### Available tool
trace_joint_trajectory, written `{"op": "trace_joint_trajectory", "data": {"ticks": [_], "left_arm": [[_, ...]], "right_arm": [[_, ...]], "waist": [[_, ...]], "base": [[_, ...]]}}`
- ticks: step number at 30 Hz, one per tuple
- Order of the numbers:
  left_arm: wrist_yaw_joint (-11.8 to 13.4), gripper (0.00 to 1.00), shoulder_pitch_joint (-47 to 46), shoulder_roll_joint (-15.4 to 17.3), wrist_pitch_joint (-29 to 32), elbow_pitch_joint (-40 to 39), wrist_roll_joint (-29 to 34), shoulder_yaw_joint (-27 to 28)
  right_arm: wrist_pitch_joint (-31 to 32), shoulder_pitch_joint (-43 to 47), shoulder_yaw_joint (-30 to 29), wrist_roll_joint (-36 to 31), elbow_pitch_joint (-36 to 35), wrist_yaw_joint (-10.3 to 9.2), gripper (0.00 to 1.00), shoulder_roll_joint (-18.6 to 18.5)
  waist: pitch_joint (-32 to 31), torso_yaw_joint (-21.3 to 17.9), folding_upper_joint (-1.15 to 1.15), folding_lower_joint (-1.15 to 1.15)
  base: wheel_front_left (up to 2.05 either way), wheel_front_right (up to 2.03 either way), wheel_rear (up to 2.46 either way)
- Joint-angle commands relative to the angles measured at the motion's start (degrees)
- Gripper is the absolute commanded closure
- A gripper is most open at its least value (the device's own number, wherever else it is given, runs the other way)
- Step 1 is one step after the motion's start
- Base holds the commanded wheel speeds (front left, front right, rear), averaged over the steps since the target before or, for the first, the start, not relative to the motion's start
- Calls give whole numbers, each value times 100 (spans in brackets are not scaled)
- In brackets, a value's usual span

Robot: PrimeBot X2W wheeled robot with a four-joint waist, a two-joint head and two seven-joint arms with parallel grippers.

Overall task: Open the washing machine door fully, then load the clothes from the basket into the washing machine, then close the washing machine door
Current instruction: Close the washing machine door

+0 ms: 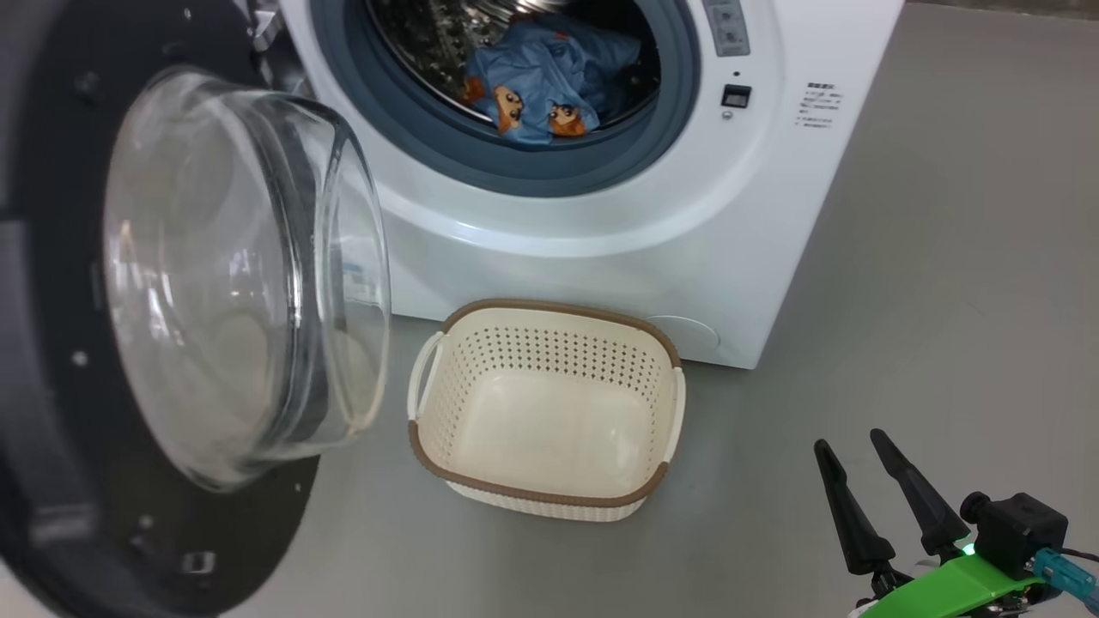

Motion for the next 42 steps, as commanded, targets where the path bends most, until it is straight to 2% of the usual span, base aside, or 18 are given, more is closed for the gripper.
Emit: {"op": "trace_joint_trajectory", "data": {"ticks": [1, 9, 16, 32, 42], "left_arm": [[-24, 100, -139, 229, 85, -325, -89, 190], [-24, 100, -303, -146, 274, -1141, -161, -131], [-24, 100, -665, -577, 51, -1383, 38, -409], [-24, 100, -1721, -1141, -858, -784, 605, -1002], [-24, 100, -1915, -1122, -1317, -516, 578, -1218]], "right_arm": [[-28, 45, 85, 9, -148, 16, 0, -26], [-28, 40, -19, 0, -198, 16, 0, 50], [-28, -41, -85, -20, -238, 16, 0, 145], [-28, -236, -137, -45, -257, 16, 0, 370], [-28, -182, -195, -53, -242, 16, 0, 422]], "waist": [[-13, -103, 0, 0], [25, -540, 0, 0], [148, -943, 0, 0], [402, -1706, 0, 0], [354, -1761, 0, 0]], "base": [[0, 0, 0], [0, 0, 0], [0, 0, 0], [0, 0, 0], [0, 0, 0]]}}
